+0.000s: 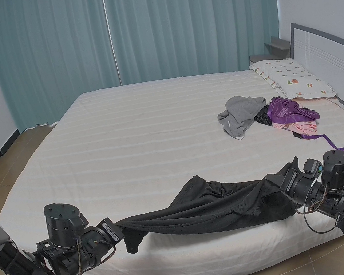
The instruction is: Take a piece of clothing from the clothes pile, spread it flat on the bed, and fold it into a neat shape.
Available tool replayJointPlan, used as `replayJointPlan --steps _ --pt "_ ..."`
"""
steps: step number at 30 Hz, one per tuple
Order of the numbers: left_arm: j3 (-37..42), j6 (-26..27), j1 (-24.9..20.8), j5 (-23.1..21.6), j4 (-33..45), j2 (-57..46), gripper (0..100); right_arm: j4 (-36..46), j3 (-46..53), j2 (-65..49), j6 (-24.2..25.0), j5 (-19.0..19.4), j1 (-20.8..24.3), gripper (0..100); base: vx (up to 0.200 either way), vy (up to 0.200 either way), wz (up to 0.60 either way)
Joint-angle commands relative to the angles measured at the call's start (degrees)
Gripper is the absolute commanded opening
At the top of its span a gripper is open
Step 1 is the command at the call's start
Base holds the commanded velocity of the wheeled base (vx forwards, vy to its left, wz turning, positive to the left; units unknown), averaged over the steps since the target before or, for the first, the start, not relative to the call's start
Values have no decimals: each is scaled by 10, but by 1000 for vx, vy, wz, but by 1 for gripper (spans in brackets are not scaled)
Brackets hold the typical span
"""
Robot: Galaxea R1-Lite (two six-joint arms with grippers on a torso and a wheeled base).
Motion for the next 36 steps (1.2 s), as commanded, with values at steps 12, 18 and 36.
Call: replayJointPlan --steps 12,18,36 --pt "0 1 -4 2 0 6 0 -1 0 12 0 0 0 0 0 67 0" --pt "1 -1 -6 2 0 6 0 -1 3 9 0 1 1 0 0 0 0" --pt "6 14 -17 19 6 -60 0 -27 40 -93 -3 -2 7 0 -156 0 0"
